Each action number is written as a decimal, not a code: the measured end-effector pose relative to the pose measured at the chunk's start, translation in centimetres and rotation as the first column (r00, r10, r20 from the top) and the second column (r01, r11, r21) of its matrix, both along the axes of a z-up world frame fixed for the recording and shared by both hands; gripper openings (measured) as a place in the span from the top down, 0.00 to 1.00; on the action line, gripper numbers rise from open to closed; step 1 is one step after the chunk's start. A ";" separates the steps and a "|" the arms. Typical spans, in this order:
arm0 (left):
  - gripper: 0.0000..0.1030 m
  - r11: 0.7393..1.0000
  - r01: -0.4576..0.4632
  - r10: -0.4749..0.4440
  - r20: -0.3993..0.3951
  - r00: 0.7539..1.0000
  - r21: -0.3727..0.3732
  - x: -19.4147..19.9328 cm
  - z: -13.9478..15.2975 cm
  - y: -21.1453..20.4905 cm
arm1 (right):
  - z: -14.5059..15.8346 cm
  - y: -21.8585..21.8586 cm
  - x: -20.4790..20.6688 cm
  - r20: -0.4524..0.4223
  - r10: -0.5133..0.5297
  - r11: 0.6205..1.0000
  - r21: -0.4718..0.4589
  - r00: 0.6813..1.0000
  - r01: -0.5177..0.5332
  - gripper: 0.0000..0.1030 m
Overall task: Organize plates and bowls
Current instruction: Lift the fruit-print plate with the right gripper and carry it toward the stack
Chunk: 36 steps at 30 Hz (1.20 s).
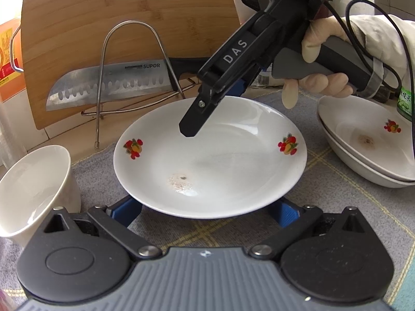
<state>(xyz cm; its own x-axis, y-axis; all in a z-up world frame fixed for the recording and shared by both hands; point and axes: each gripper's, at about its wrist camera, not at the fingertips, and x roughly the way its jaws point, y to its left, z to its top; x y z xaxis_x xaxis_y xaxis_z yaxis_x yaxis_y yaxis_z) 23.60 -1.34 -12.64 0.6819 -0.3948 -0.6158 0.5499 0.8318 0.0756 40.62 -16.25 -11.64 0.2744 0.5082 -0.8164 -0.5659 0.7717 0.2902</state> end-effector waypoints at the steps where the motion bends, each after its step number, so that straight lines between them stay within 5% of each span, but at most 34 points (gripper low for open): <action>1: 0.00 1.000 0.001 -0.001 0.000 1.000 0.000 0.0 0.0 0.0 | 0.0 0.0 0.1 0.001 -0.005 1.000 0.005 1.000 0.005 0.06; 36: 0.01 1.000 -0.002 0.002 -0.019 1.000 0.028 -3.1 3.0 1.5 | 3.5 0.8 -4.8 0.016 0.020 0.999 0.037 1.000 -0.021 0.10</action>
<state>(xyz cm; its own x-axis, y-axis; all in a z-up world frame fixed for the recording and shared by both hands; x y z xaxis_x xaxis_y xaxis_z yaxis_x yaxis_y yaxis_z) 20.46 0.16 -9.67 0.6705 -0.3760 -0.6396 0.5497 0.8308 0.0878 35.85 -15.41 -8.10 0.2763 0.5440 -0.7923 -0.5864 0.7486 0.3095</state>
